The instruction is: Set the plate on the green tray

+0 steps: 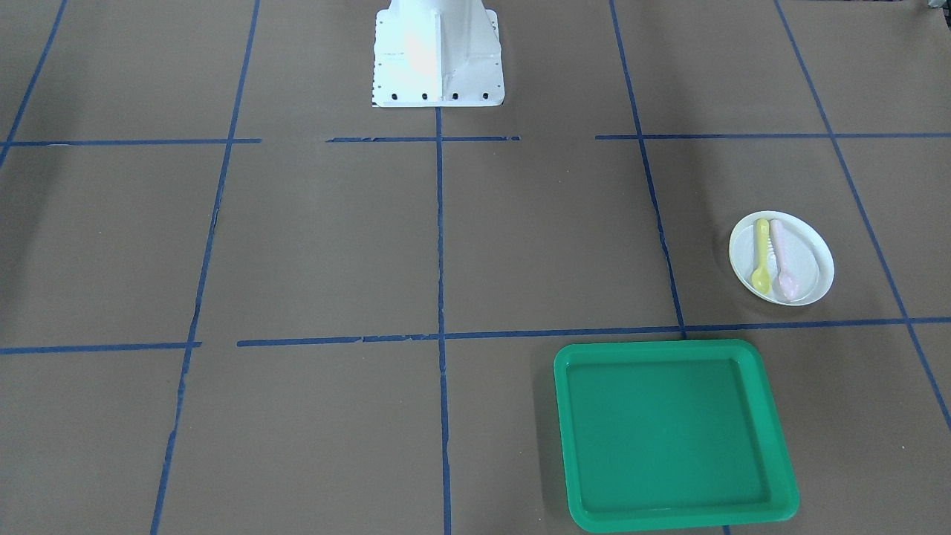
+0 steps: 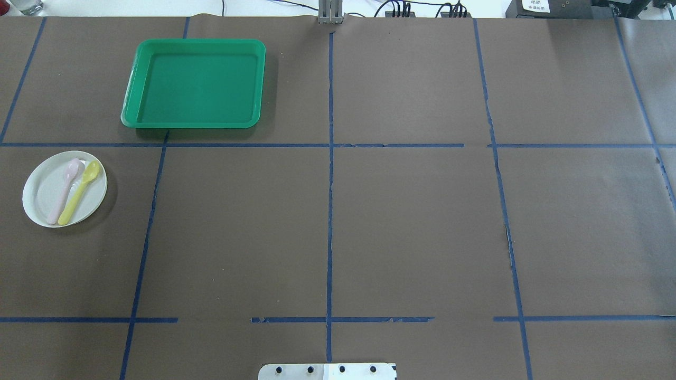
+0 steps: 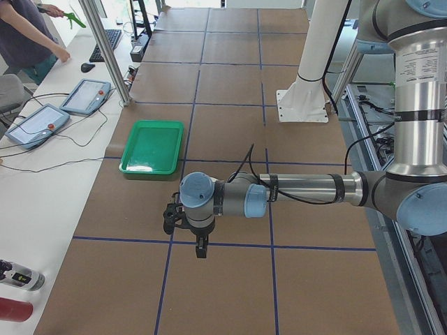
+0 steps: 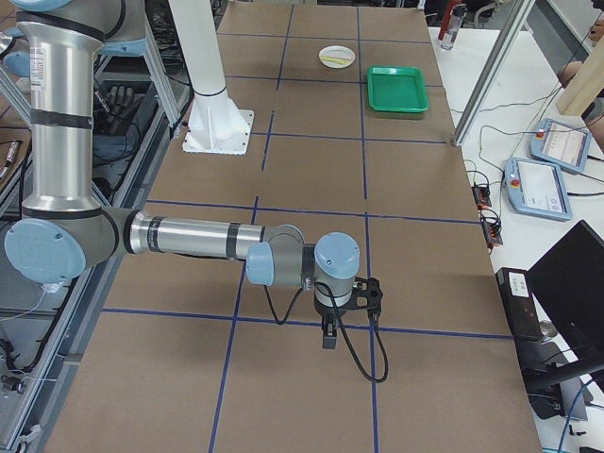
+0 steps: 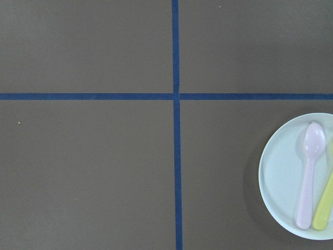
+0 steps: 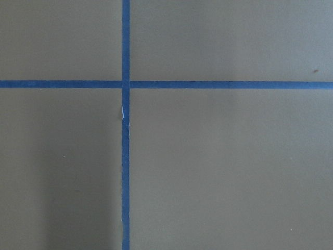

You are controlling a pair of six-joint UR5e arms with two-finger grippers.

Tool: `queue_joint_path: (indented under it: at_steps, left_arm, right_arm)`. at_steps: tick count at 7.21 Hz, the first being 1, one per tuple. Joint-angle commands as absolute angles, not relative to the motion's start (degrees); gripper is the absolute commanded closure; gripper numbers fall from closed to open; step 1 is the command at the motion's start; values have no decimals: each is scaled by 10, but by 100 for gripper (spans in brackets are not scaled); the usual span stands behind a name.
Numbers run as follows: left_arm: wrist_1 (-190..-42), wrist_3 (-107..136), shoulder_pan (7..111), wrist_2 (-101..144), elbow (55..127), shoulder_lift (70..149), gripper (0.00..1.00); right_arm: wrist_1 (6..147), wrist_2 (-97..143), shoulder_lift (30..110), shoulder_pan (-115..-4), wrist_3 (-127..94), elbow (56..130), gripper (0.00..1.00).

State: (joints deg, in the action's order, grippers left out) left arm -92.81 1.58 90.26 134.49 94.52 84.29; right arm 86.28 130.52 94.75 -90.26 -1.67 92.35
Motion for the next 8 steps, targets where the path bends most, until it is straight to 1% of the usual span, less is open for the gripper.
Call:
queue_joint_path:
  at_steps: [1,3,4,6,7,8]
  left_arm:
    - [-928,16,903,1346,953,843,0]
    - [-929,17,903,1352,958,861,0]
    - [-932,23,897,1352,949,880,0]
    - [-951,24,883,1354,949,891,0]
    - [-998,79,834,1352,947,890,0]
    - [-1054,143,799,1352,931,889,0]
  right_arm:
    - [862,1305,947,-903,-17,924,0]
    - [862,1305,947,-903,-17,924,0]
    - [863,1305,947,-903,-17,924,0]
    - [862,1305,947,-903,-17,924,0]
    - [862,1305,947,-903,-17,924,0]
    - [863,1305,947,-903,-17,923,0]
